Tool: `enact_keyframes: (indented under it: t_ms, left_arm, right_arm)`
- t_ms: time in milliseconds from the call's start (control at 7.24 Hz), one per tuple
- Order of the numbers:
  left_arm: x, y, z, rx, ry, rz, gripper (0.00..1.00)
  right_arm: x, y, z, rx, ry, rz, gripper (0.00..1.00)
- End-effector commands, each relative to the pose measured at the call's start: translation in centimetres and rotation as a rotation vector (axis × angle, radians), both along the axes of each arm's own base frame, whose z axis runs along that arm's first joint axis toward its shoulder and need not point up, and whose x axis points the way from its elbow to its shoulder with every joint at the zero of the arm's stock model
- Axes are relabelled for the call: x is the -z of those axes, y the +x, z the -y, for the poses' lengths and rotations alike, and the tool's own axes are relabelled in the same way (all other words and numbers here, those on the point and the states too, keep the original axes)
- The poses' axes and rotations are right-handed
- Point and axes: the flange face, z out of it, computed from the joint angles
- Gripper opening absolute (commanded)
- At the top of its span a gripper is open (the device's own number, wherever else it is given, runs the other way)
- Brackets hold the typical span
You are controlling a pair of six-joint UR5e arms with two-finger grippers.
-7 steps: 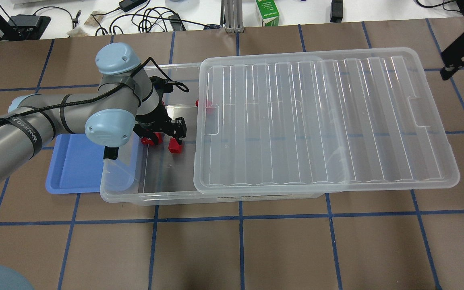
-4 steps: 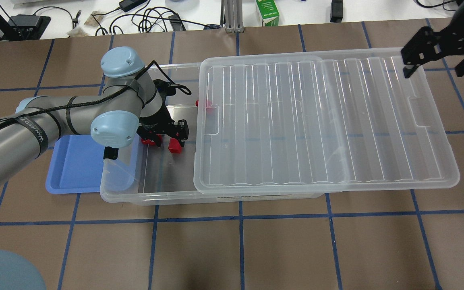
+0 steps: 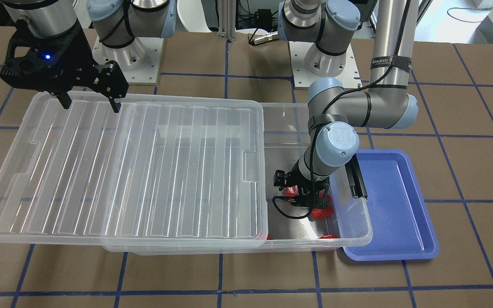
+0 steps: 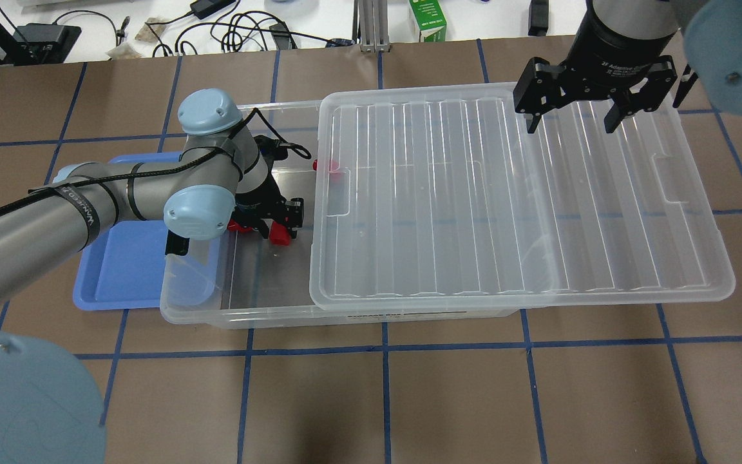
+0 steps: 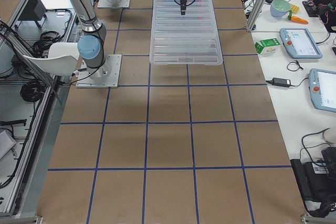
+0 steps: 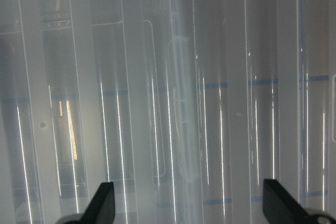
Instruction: Place red block in blue tray from box
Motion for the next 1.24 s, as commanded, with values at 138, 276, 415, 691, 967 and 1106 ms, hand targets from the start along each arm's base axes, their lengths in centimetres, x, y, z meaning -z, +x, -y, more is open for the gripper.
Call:
enact_keyframes:
  t_ms: [138,276,415,691,967,1106]
  left_arm:
    - [-0.1,0.0,0.6,-0.011,-0.017,0.001,0.00]
    - [-1.4,0.0,0.7,-0.015,-0.043,-0.002,0.00]
    - [-3.4,0.2,1.2,-0.014,-0.077,0.001,0.00]
    - [-8.3,0.2,2.3,-0.017,-0.065,0.007,0.00]
    - [-13.8,0.7,2.0,-0.022,-0.034,0.017,0.00]
    - [-17.0,1.8,1.9,-0.034,-0.017,0.024,0.00]
  right_arm:
    - [0.1,0.1,0.0,-0.003,0.002,0.000,1.00]
    - [0.1,0.1,0.0,-0.002,0.002,-0.002,1.00]
    - [0.2,0.0,0.1,-0.002,0.003,-0.003,1.00]
    - [0.2,0.0,0.1,-0.001,0.003,-0.003,1.00]
    - [0.1,-0.1,0.1,-0.001,0.002,-0.005,1.00]
    - [0.0,-0.2,0.1,-0.001,0.000,-0.005,1.00]
